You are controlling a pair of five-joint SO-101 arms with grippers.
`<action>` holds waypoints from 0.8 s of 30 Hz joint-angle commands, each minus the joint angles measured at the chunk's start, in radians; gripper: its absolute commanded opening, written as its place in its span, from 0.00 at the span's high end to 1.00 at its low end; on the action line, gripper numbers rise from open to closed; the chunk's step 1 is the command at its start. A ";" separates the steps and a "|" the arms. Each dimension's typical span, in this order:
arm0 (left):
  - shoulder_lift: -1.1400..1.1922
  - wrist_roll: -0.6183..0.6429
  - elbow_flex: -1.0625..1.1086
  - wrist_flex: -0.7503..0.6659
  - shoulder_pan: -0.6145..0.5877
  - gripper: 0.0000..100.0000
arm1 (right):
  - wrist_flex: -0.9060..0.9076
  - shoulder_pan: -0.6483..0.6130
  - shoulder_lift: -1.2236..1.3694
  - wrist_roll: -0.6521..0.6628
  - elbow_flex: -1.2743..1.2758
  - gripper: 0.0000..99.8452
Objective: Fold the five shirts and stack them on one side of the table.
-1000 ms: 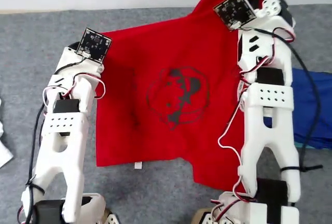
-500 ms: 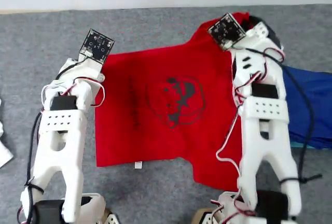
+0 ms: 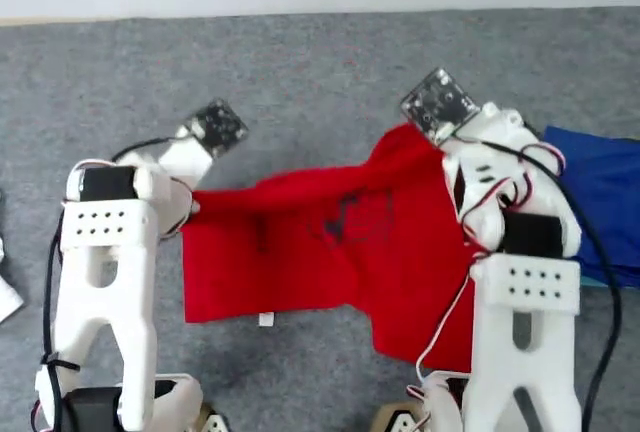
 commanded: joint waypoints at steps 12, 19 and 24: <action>-0.003 -0.195 -0.041 0.256 -0.003 1.00 | 0.487 0.088 -0.142 0.035 -0.009 0.99; -0.003 -0.195 -0.039 0.321 0.003 1.00 | 0.588 0.090 -0.228 0.121 -0.009 0.99; -0.011 -0.195 -0.018 0.339 0.003 1.00 | 0.664 0.145 -0.265 0.198 -0.008 0.99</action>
